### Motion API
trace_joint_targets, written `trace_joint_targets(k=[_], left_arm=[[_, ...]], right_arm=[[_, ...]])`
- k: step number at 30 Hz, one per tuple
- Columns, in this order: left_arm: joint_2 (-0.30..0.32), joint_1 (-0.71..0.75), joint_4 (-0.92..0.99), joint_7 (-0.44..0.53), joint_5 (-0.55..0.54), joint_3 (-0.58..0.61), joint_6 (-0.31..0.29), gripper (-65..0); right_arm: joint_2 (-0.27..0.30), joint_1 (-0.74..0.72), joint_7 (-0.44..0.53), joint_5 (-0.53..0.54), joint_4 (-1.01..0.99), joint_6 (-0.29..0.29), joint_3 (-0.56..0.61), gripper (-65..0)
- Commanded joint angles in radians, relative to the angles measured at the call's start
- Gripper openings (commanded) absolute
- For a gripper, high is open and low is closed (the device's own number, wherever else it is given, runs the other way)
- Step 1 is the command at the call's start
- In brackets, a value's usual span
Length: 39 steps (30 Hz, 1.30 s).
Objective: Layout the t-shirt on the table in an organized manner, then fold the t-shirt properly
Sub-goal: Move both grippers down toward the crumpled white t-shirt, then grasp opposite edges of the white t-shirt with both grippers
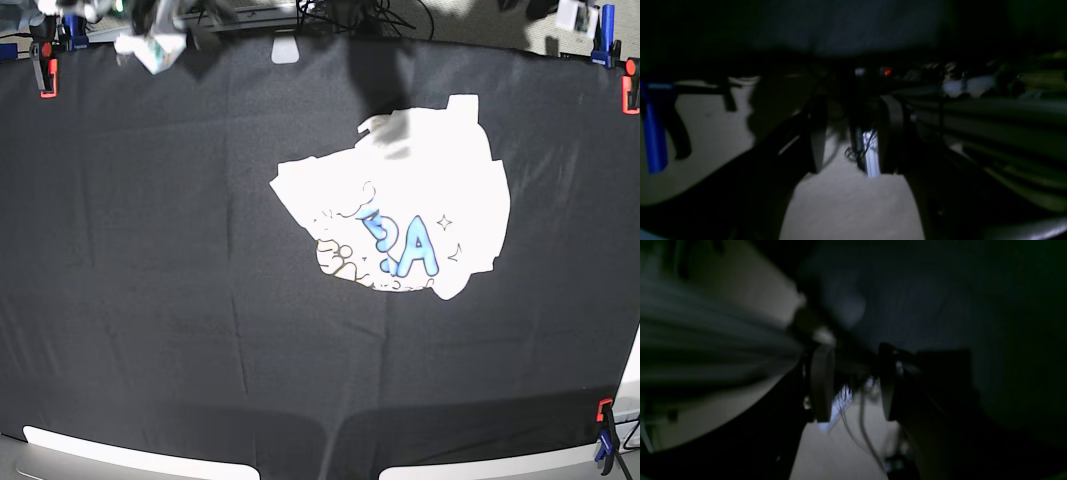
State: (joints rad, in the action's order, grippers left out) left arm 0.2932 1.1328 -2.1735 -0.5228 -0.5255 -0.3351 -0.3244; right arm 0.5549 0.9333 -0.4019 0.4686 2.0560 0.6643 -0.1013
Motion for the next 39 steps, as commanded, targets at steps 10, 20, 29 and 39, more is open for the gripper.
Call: trace_joint_targets(k=[10, 20, 29, 39], left_arm=[[0.003, -0.336, -0.015, 0.015, -0.057, -0.004, -0.005, -42.0], [0.004, -0.609, -0.014, 0.034, -0.07, -0.004, -0.005, -42.0], [0.004, -0.747, -0.013, -0.04, -0.066, -0.004, -0.005, -42.0], [0.004, -0.819, 0.109, -0.017, -0.018, -0.004, -0.005, -42.0]], right_arm=[[-0.213, -0.262, -0.067, 0.014, 0.015, 0.01, -0.003, -43.0], [-0.284, -0.489, -0.077, 0.015, 0.015, 0.01, -0.003, -43.0], [-0.365, -0.61, -0.09, -0.002, 0.014, 0.01, -0.003, -43.0], [-0.449, -0.629, -0.092, -0.182, -0.124, 0.0, -0.003, -43.0]])
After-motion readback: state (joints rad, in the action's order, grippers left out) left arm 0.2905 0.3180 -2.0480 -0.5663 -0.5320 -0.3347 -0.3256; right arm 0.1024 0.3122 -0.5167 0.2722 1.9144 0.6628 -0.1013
